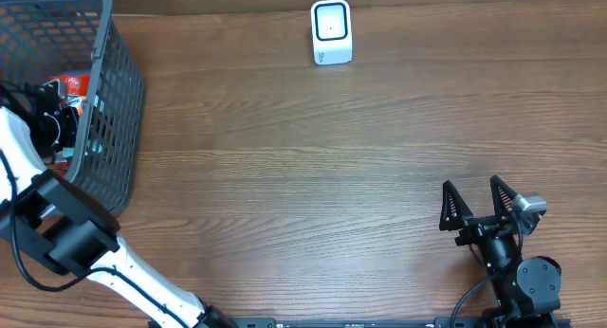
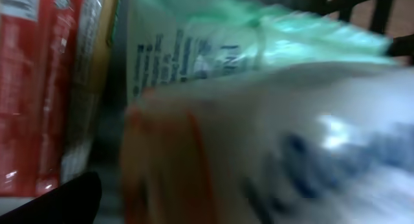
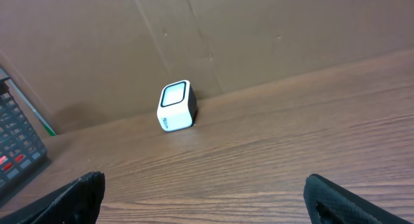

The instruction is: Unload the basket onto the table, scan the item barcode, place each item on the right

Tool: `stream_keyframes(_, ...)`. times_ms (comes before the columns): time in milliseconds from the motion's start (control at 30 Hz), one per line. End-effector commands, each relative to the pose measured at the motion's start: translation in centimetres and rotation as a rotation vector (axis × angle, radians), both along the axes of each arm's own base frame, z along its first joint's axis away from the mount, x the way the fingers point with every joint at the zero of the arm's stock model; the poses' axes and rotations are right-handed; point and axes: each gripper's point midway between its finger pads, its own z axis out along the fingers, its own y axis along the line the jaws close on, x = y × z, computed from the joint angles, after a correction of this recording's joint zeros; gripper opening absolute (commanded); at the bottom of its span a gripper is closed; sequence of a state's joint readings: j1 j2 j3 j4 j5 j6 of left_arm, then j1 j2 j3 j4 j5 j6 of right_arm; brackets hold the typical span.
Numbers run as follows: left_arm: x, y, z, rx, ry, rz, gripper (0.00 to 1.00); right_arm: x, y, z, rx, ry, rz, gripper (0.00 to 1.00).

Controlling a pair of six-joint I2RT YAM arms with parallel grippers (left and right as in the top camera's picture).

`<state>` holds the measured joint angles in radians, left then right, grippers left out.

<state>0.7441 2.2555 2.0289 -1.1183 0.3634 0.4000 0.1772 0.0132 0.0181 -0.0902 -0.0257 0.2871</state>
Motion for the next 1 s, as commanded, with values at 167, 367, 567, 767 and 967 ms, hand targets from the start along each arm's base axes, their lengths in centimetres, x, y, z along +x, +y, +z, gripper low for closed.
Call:
stream_keyframes(167, 0.6, -0.6, -1.1, 0.000, 0.012, -0.032, 0.68, 0.0, -0.1, -0.2, -0.005, -0.003, -0.004, 1.00)
stream_keyframes(367, 0.5, -0.5, -0.3, 0.008, 0.009, -0.028, 0.47, 0.0, -0.1, -0.2, -0.005, -0.003, -0.004, 1.00)
stream_keyframes(567, 0.7, 0.4, 3.7, 0.082, -0.044, 0.001, 0.46, 0.0, -0.1, -0.2, -0.005, -0.003, -0.004, 1.00)
stream_keyframes(767, 1.0, 0.6, 10.6, 0.170, -0.175, 0.057, 0.47, 0.0, -0.1, -0.2, -0.005, -0.003, -0.004, 1.00)
stream_keyframes(967, 0.2, -0.3, 19.7, 0.257, -0.356, 0.145, 0.47, 0.0, -0.1, -0.2, -0.005, -0.003, -0.004, 1.00)
